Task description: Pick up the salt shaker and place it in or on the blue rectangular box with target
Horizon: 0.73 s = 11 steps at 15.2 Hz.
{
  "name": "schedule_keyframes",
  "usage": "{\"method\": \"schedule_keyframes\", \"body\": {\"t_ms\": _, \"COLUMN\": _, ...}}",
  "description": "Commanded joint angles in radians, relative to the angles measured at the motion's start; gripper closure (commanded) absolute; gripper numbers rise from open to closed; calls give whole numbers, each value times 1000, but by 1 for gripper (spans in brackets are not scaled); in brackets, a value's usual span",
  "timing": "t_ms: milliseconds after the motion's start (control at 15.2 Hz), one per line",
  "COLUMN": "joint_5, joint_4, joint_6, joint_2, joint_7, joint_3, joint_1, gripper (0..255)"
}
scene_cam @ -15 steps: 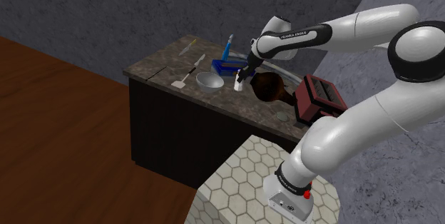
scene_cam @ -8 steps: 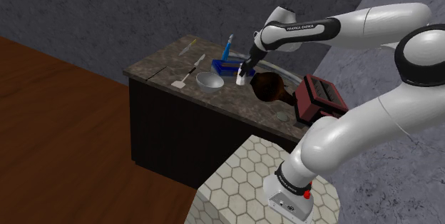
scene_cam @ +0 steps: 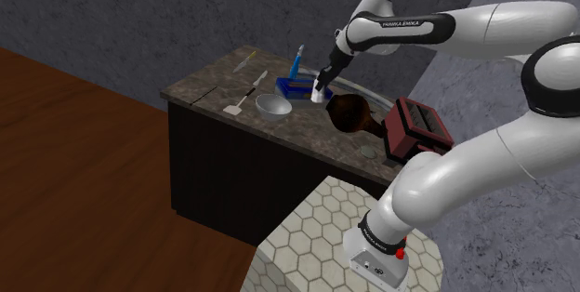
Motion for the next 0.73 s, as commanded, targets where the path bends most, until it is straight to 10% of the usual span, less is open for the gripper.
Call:
{"method": "schedule_keyframes", "body": {"t_ms": 0, "joint_5": -1, "joint_4": 23, "joint_6": -33, "joint_2": -10, "joint_7": 3, "joint_3": 6, "joint_1": 0, "gripper": 255}}
{"method": "schedule_keyframes", "body": {"t_ms": 660, "joint_5": 186, "joint_4": 392, "joint_6": -74, "joint_2": 350, "joint_7": -225, "joint_3": -146, "joint_1": 23, "gripper": 255}}
